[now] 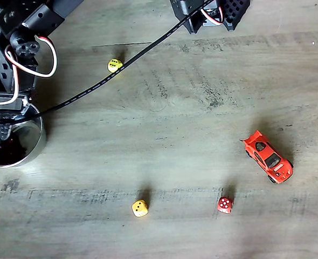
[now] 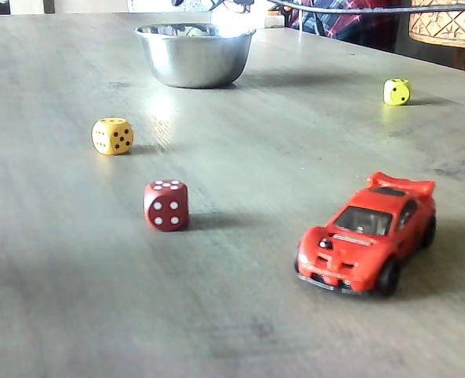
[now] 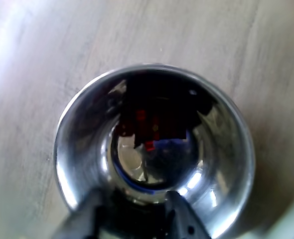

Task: Pick up the lego figure and place in bowl

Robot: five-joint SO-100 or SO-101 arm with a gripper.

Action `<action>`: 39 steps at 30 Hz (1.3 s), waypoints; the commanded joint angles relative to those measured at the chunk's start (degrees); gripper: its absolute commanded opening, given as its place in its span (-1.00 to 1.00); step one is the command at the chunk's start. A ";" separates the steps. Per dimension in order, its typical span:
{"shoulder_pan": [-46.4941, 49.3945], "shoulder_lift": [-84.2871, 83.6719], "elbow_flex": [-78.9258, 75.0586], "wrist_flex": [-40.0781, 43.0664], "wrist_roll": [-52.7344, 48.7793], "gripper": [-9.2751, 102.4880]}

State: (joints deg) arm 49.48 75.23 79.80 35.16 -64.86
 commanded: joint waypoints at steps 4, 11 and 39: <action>-0.18 1.23 -2.46 -0.53 -0.09 -0.86; -0.44 1.49 -2.64 -0.44 -0.09 -0.85; -23.47 20.13 -2.37 23.47 0.26 -0.85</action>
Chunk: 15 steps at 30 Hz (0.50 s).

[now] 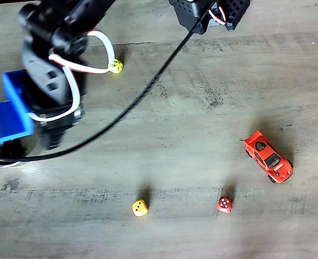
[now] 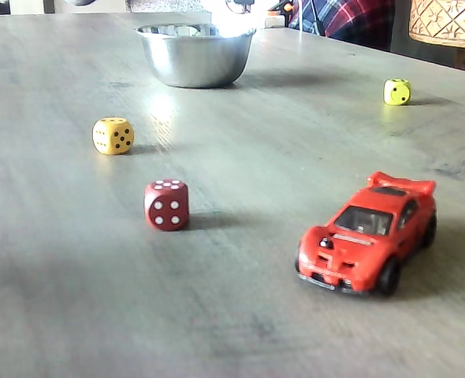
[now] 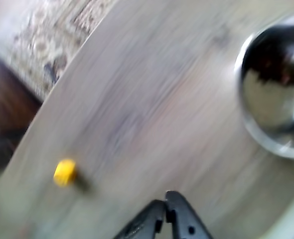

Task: Pick up the lego figure and place in bowl

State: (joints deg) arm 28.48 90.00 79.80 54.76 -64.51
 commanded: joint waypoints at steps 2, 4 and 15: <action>-4.39 7.73 -2.37 7.65 -0.35 -0.85; -6.42 10.02 -2.37 11.07 -0.44 -0.85; -18.81 22.85 -2.20 26.37 -0.53 -0.85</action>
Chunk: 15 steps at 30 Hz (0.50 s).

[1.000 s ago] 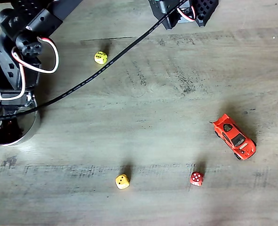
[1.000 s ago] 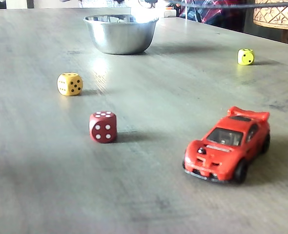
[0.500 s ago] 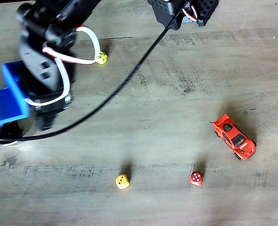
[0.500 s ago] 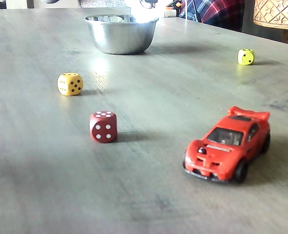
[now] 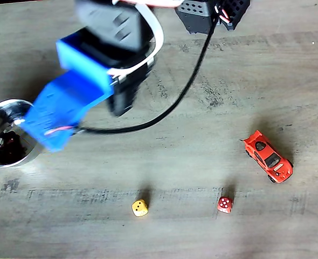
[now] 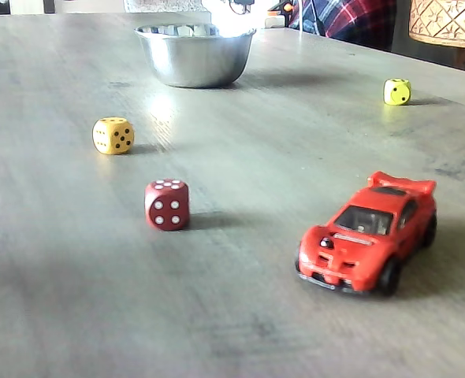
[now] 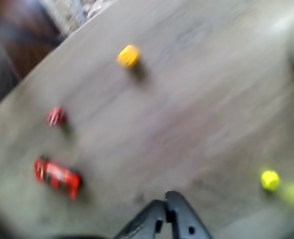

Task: Pick up the lego figure and place in bowl

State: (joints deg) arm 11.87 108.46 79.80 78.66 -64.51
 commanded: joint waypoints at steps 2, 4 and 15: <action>-4.48 6.33 -2.20 4.48 -0.53 -0.85; -6.77 8.00 -2.20 6.42 -0.53 -0.85; -15.73 19.95 12.39 9.32 -0.79 -0.85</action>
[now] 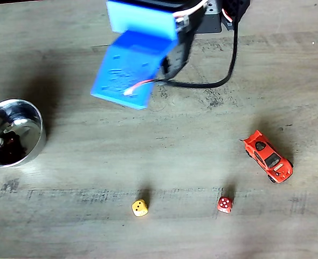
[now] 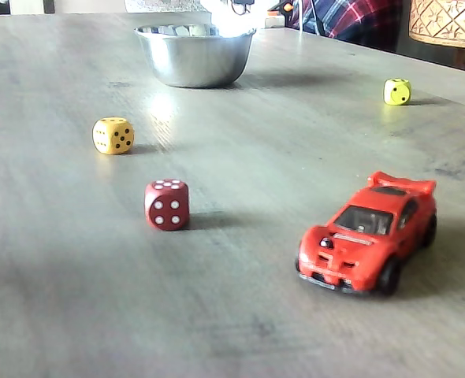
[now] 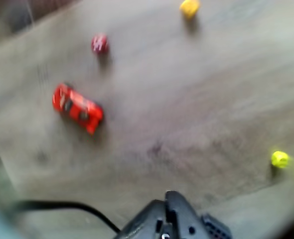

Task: Pick up the lego figure and place in bowl

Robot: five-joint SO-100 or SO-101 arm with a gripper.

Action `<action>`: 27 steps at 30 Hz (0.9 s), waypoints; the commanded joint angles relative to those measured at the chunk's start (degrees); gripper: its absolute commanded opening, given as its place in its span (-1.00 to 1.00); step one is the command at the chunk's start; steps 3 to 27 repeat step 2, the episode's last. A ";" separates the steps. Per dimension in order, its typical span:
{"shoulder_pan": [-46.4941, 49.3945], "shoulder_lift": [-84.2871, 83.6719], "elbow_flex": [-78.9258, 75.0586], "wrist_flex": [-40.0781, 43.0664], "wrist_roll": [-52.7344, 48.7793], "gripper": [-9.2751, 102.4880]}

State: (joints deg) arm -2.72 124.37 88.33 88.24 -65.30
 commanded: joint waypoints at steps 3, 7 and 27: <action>-2.02 6.77 8.61 -0.26 -1.23 -0.85; -2.02 6.77 8.61 -0.26 -1.23 -0.85; -2.02 6.77 8.61 -0.26 -1.23 -0.85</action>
